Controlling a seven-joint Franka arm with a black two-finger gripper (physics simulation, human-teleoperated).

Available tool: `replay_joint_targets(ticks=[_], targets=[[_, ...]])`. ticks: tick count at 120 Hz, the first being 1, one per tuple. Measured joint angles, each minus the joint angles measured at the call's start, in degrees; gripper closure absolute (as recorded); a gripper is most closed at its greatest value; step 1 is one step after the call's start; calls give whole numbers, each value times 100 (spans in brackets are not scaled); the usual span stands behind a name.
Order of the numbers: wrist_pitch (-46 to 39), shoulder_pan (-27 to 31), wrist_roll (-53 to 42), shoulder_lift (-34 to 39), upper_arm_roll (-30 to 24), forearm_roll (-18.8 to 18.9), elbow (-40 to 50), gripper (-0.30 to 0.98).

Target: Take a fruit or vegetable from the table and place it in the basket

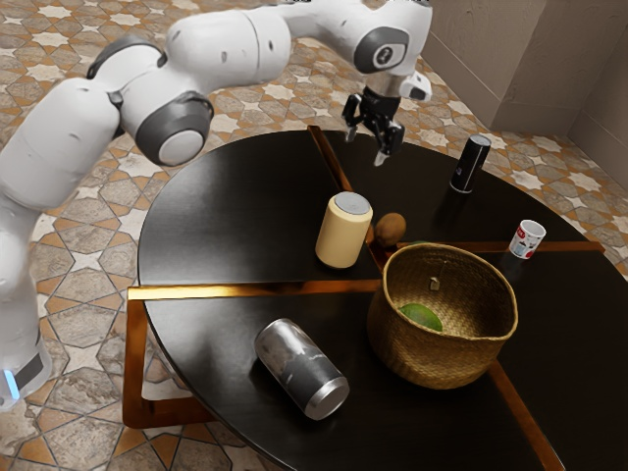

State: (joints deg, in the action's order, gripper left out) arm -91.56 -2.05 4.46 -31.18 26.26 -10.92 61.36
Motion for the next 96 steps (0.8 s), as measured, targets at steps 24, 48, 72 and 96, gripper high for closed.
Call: replay_joint_targets(ticks=[24,48,72,96], targets=[[82,-246,6,2,-126,-38,-3,0],[128,-611,31,60,-431,-47,-8,0],[153,-758,68,64,-440,-17,-16,0],[133,-719,90,32,-413,-2,-17,0]])
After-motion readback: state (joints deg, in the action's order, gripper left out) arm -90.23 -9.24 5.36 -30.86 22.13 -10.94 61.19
